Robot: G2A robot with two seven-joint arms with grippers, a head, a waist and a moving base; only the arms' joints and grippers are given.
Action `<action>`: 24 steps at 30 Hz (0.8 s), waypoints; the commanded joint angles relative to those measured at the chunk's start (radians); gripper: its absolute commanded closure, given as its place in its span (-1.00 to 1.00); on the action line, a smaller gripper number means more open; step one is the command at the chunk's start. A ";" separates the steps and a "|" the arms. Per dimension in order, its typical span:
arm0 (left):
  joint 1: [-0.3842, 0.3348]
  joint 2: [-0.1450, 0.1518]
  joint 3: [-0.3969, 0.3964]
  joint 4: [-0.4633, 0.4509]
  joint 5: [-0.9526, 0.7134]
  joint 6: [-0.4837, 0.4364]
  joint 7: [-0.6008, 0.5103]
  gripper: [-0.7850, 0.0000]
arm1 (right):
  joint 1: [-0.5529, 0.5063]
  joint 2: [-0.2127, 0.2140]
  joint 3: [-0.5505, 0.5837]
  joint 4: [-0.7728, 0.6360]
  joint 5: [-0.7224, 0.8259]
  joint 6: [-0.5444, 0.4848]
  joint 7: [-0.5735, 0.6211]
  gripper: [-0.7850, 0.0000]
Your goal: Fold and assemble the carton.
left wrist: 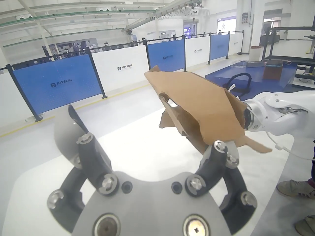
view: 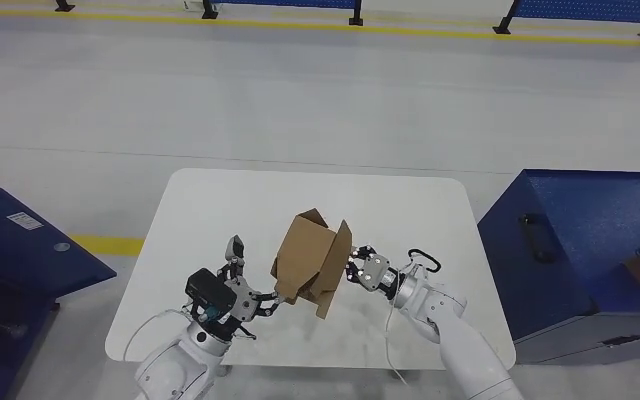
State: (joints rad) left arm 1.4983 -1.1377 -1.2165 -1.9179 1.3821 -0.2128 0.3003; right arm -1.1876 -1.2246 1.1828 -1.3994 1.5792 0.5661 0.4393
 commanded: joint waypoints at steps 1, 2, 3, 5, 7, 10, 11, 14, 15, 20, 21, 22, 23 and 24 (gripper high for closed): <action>-0.005 -0.003 0.013 0.006 0.006 0.004 -0.002 -1.00 | -0.003 0.000 0.002 -0.003 -0.005 0.001 0.008 1.00; -0.007 -0.004 0.018 0.007 0.011 0.007 -0.003 -1.00 | -0.005 0.000 0.003 -0.004 -0.009 0.002 0.012 1.00; -0.008 -0.005 0.025 0.007 0.017 0.009 -0.004 -0.80 | -0.006 0.000 0.004 -0.006 -0.013 0.000 0.017 1.00; -0.009 -0.007 0.037 0.004 0.028 0.012 -0.002 -0.66 | -0.009 0.000 0.006 -0.009 -0.022 -0.003 0.025 1.00; -0.009 -0.010 0.046 0.002 0.039 0.020 0.004 -0.25 | -0.011 0.000 0.007 -0.012 -0.031 -0.007 0.035 1.00; -0.010 -0.012 0.053 0.002 0.042 0.023 0.015 0.02 | -0.015 -0.001 0.006 -0.016 -0.037 -0.013 0.047 1.00; -0.010 -0.013 0.055 0.003 0.045 0.025 0.020 0.03 | -0.018 -0.002 0.006 -0.015 -0.032 -0.019 0.053 1.00; -0.009 -0.014 0.058 0.006 0.051 0.021 0.028 0.00 | -0.020 -0.006 0.004 -0.008 -0.006 -0.026 0.046 1.00; -0.010 -0.015 0.058 0.007 0.054 0.021 0.031 -0.02 | -0.020 -0.008 0.003 -0.005 0.005 -0.027 0.039 1.00; -0.011 -0.017 0.060 0.017 0.075 0.027 0.033 -0.08 | -0.017 -0.014 -0.006 0.003 0.042 -0.011 0.025 1.00; -0.012 -0.018 0.062 0.020 0.081 0.026 0.031 -0.10 | -0.016 -0.015 -0.007 0.003 0.045 -0.010 0.023 1.00; -0.014 -0.018 0.065 0.023 0.086 0.025 0.030 -0.11 | -0.017 -0.016 -0.008 0.002 0.048 -0.008 0.021 1.00; -0.014 -0.019 0.068 0.026 0.093 0.023 0.030 -0.11 | -0.019 -0.017 -0.010 0.002 0.058 0.000 0.021 1.00; -0.015 -0.019 0.070 0.028 0.097 0.021 0.029 -0.16 | -0.019 -0.017 -0.010 0.002 0.065 0.003 0.020 1.00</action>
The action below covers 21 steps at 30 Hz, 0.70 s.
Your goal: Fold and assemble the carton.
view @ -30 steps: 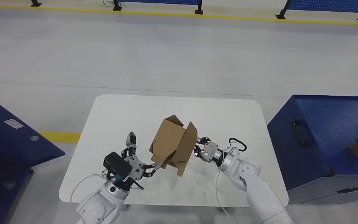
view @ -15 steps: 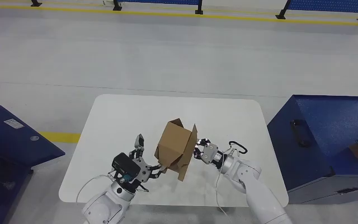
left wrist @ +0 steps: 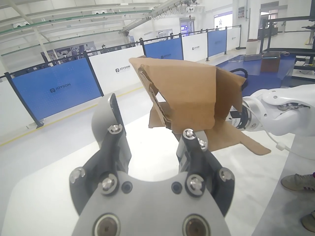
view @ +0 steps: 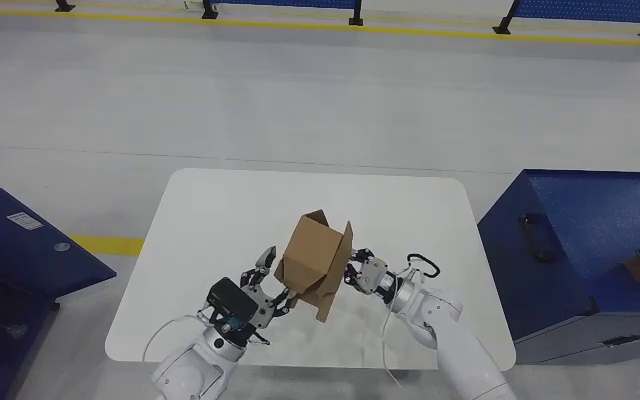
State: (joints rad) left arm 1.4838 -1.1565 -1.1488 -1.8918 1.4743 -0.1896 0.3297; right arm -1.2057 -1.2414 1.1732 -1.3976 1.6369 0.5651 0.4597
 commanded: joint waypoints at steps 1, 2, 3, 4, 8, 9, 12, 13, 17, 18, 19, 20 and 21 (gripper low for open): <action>-0.002 -0.001 0.005 0.004 0.017 -0.002 0.000 -0.17 | 0.000 -0.001 0.001 -0.002 0.014 0.008 -0.006 1.00; -0.001 -0.001 0.008 0.005 0.020 -0.003 0.002 -0.18 | -0.001 -0.002 0.001 -0.002 0.025 0.014 -0.008 1.00; -0.002 -0.002 0.010 0.005 0.023 -0.005 0.004 -0.21 | -0.001 -0.003 0.001 -0.001 0.037 0.019 -0.009 1.00; -0.002 -0.002 0.010 0.007 0.025 -0.005 0.005 -0.23 | 0.000 -0.004 0.002 0.000 0.056 0.029 -0.017 1.00; -0.003 -0.004 0.009 0.009 0.024 -0.009 0.006 -0.37 | 0.002 -0.007 0.004 -0.002 0.069 0.033 -0.034 1.00; -0.003 -0.004 0.009 0.009 0.024 -0.010 0.006 -0.41 | 0.000 -0.008 0.003 0.000 0.082 0.039 -0.035 1.00; -0.002 -0.004 0.006 0.008 0.025 -0.013 0.007 -0.44 | 0.004 -0.011 0.007 0.005 0.122 0.049 -0.052 1.00; -0.001 -0.005 0.005 0.009 0.027 -0.014 0.009 -0.44 | 0.007 -0.012 0.009 0.006 0.133 0.051 -0.062 1.00; 0.001 -0.005 0.003 0.011 0.033 -0.018 0.009 -0.55 | 0.009 -0.015 0.010 0.008 0.175 0.070 -0.092 1.00; 0.001 -0.005 0.002 0.011 0.035 -0.018 0.009 -0.55 | 0.010 -0.015 0.010 0.007 0.176 0.073 -0.097 1.00; 0.000 -0.005 0.001 0.011 0.042 -0.017 0.007 -0.56 | 0.010 -0.016 0.010 0.007 0.180 0.074 -0.105 1.00; 0.001 -0.005 0.000 0.009 0.048 -0.016 0.008 -0.58 | 0.007 -0.017 0.008 0.011 0.201 0.082 -0.112 1.00; 0.002 -0.006 0.001 0.008 0.050 -0.017 0.011 -0.59 | 0.009 -0.019 0.007 0.015 0.224 0.090 -0.125 1.00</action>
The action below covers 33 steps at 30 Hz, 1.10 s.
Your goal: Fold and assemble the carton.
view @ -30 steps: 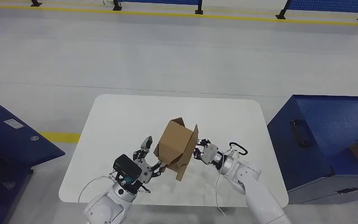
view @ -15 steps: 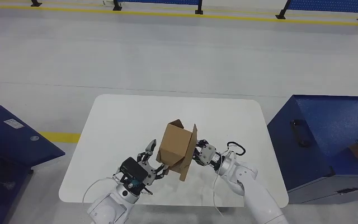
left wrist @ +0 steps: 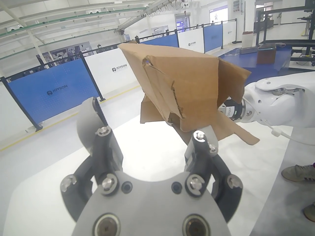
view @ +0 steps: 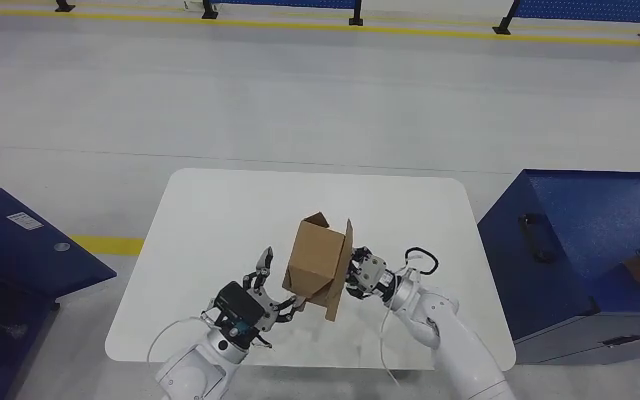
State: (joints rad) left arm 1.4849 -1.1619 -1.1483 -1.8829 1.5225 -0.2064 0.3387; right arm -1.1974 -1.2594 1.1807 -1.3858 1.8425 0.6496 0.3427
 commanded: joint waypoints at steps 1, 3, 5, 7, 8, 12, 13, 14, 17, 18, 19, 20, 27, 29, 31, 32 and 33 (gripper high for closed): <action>0.004 0.000 -0.002 -0.005 0.000 -0.002 0.008 -0.56 | 0.007 -0.002 0.000 0.002 0.018 0.001 -0.025 1.00; 0.009 0.000 -0.008 -0.013 -0.001 0.001 0.016 -0.54 | 0.011 -0.002 -0.002 -0.002 -0.011 -0.021 -0.034 1.00; 0.021 0.001 -0.016 -0.031 -0.012 0.001 0.035 -0.50 | 0.007 -0.003 -0.010 -0.008 -0.044 -0.037 -0.029 1.00; 0.042 0.002 -0.032 -0.054 -0.020 0.010 0.058 -0.46 | 0.005 -0.004 -0.015 -0.008 -0.071 -0.051 -0.020 1.00; 0.048 0.002 -0.037 -0.061 -0.027 0.010 0.061 -0.48 | 0.004 -0.005 -0.017 -0.008 -0.078 -0.053 -0.018 1.00; 0.078 0.006 -0.068 -0.098 -0.046 0.003 0.077 -0.47 | 0.005 -0.006 -0.026 -0.010 -0.125 -0.064 -0.002 1.00; 0.084 0.006 -0.074 -0.108 -0.054 0.003 0.082 -0.47 | 0.004 -0.006 -0.027 -0.013 -0.138 -0.069 0.005 1.00; 0.089 0.006 -0.079 -0.112 -0.054 0.001 0.082 -0.47 | 0.002 -0.006 -0.029 -0.014 -0.148 -0.071 0.011 1.00; 0.095 0.007 -0.086 -0.113 -0.045 -0.006 0.073 -0.59 | -0.004 -0.008 -0.028 -0.016 -0.143 -0.074 0.027 1.00; 0.096 0.007 -0.086 -0.112 -0.044 -0.008 0.072 -0.62 | -0.004 -0.008 -0.025 -0.016 -0.136 -0.074 0.027 1.00; 0.098 0.007 -0.087 -0.112 -0.042 -0.009 0.074 -0.63 | -0.003 -0.009 -0.018 -0.015 -0.121 -0.077 0.024 1.00; 0.101 0.007 -0.087 -0.115 -0.041 -0.011 0.079 -0.65 | -0.003 -0.009 -0.012 -0.011 -0.110 -0.082 0.021 1.00; 0.125 0.018 -0.111 -0.120 -0.172 -0.250 0.175 -1.00 | 0.009 -0.019 0.009 0.036 0.145 0.019 -0.079 1.00; 0.124 0.019 -0.114 -0.117 -0.186 -0.275 0.178 -1.00 | 0.017 -0.022 0.010 0.040 0.271 0.114 -0.097 1.00; 0.124 0.019 -0.114 -0.117 -0.186 -0.275 0.178 -1.00 | 0.020 -0.022 0.015 0.038 0.407 0.253 -0.082 1.00; 0.124 0.019 -0.114 -0.117 -0.186 -0.275 0.178 -1.00 | 0.026 -0.019 0.027 0.026 0.438 0.298 -0.076 1.00; 0.124 0.019 -0.114 -0.117 -0.186 -0.275 0.178 -1.00 | 0.027 -0.017 0.043 0.011 0.443 0.327 -0.061 1.00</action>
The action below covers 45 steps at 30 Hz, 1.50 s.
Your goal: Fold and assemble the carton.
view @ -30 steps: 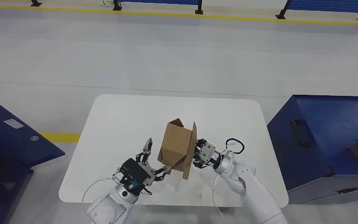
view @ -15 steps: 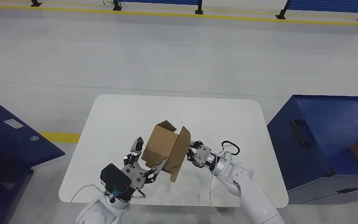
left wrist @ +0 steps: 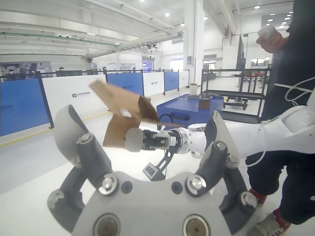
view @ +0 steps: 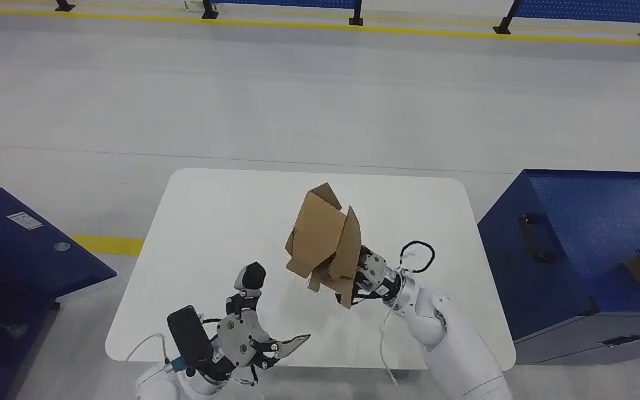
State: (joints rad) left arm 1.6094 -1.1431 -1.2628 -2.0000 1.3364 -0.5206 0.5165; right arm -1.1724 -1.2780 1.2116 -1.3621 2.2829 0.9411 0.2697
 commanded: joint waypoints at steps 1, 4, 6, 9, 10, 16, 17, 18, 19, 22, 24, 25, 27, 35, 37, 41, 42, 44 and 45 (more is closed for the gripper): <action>0.000 0.000 0.000 0.000 0.000 0.040 0.000 -1.00 | -0.002 0.005 0.030 -0.029 -0.012 0.048 0.030 1.00; 0.000 0.000 0.000 0.000 0.000 0.040 0.000 -1.00 | -0.021 0.009 0.079 -0.089 -0.150 -0.023 0.105 1.00; 0.000 0.000 0.000 0.000 0.000 0.044 -0.003 -1.00 | -0.035 0.008 0.089 -0.110 -0.252 -0.088 0.161 1.00; -0.002 -0.002 0.000 -0.022 0.020 0.079 -0.019 -1.00 | -0.038 0.008 0.088 -0.114 -0.378 -0.149 0.240 1.00; 0.002 -0.002 -0.001 -0.031 0.037 0.097 -0.020 -1.00 | -0.040 0.007 0.084 -0.113 -0.409 -0.163 0.266 1.00; 0.026 -0.003 0.003 -0.080 0.105 0.170 -0.055 -1.00 | -0.039 0.005 0.067 -0.093 -0.539 -0.234 0.373 1.00; 0.027 -0.003 0.002 -0.084 0.114 0.180 -0.061 -1.00 | -0.038 0.005 0.064 -0.092 -0.559 -0.249 0.386 1.00; 0.028 -0.003 0.002 -0.087 0.123 0.186 -0.061 -1.00 | -0.038 0.004 0.059 -0.089 -0.573 -0.257 0.400 1.00; 0.030 -0.003 0.002 -0.089 0.134 0.196 -0.064 -1.00 | -0.037 0.004 0.058 -0.085 -0.586 -0.271 0.411 1.00; 0.036 -0.004 0.004 -0.101 0.153 0.214 -0.062 -1.00 | -0.034 0.003 0.055 -0.080 -0.625 -0.303 0.441 1.00; 0.042 -0.003 0.001 -0.112 0.162 0.223 -0.067 -1.00 | -0.032 0.004 0.054 -0.070 -0.657 -0.321 0.438 1.00; 0.042 -0.003 0.001 -0.112 0.162 0.223 -0.067 -1.00 | -0.030 0.004 0.054 -0.070 -0.664 -0.327 0.436 1.00; 0.042 -0.003 0.001 -0.112 0.162 0.223 -0.067 -1.00 | -0.030 0.004 0.054 -0.070 -0.664 -0.327 0.436 1.00; 0.041 -0.003 -0.002 -0.126 0.273 0.299 -0.076 -1.00 | -0.034 0.004 0.062 -0.087 -0.707 -0.390 0.424 1.00; 0.056 -0.005 0.007 -0.151 0.314 0.353 -0.061 -1.00 | -0.035 0.005 0.067 -0.084 -0.730 -0.414 0.440 1.00; 0.094 -0.007 -0.009 -0.214 0.362 0.453 -0.065 -1.00 | -0.025 0.008 0.072 -0.064 -0.854 -0.521 0.499 1.00; 0.100 -0.007 -0.014 -0.227 0.369 0.461 -0.069 -1.00 | -0.021 0.009 0.073 -0.062 -0.887 -0.549 0.511 1.00; 0.115 -0.006 -0.031 -0.266 0.418 0.489 -0.083 -1.00 | -0.019 0.010 0.068 -0.047 -0.950 -0.608 0.552 1.00; 0.124 -0.005 -0.036 -0.287 0.450 0.507 -0.090 -1.00 | -0.017 0.010 0.068 -0.040 -0.967 -0.635 0.569 1.00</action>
State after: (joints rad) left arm 1.7265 -1.1486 -1.2944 -2.2700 1.7552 -0.0283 0.4317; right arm -1.1904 -1.2680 1.2801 -1.4076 1.3312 0.3281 0.8252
